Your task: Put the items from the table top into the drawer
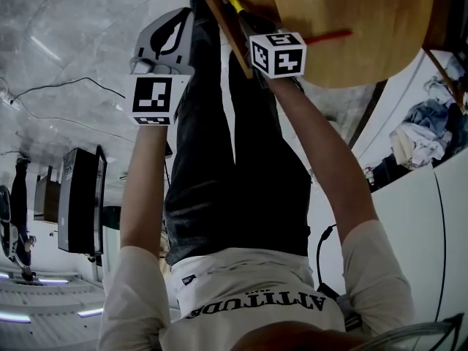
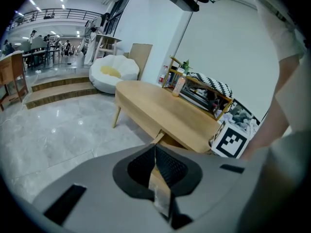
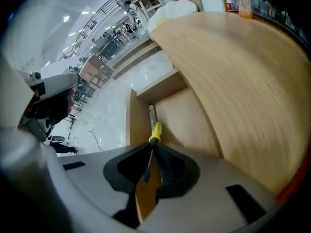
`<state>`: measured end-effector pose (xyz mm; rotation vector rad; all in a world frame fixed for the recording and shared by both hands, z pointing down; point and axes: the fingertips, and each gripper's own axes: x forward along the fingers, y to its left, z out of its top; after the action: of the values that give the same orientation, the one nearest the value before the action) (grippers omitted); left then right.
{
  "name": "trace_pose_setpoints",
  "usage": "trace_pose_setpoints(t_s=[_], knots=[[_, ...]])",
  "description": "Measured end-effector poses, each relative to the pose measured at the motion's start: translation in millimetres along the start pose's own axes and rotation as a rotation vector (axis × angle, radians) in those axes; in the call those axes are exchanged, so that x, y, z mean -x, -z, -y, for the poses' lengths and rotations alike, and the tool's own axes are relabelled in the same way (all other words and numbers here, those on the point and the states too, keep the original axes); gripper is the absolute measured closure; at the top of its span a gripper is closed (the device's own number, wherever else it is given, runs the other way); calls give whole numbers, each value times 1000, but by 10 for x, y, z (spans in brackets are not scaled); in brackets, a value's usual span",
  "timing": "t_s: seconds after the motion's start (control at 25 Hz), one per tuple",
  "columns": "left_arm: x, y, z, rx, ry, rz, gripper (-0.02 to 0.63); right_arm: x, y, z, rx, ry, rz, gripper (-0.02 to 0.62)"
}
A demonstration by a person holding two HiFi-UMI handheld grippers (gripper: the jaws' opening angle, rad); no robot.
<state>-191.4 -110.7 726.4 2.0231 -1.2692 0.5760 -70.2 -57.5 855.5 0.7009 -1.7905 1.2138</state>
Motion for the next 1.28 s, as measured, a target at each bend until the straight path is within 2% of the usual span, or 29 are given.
trace_pose_setpoints(t_s=[0.32,0.48,0.72,1.0,1.28], knots=[[24,41,3,5,10,-15,584,-81,45,71,11,50,-16,526],[9,40,52,-2,23,-26,584,-31,59,48,7,33,-1,477],[-59,-57,164,-34,57,-35,584,114,42,-24,-4,-4,36,477],[-140,-190,384,-88,86,-44,584,450,-19,-65,-17,-43,108,497],[-284,-191,713,-141,132,-68,584,741,15,-12,41,-85,176,543]])
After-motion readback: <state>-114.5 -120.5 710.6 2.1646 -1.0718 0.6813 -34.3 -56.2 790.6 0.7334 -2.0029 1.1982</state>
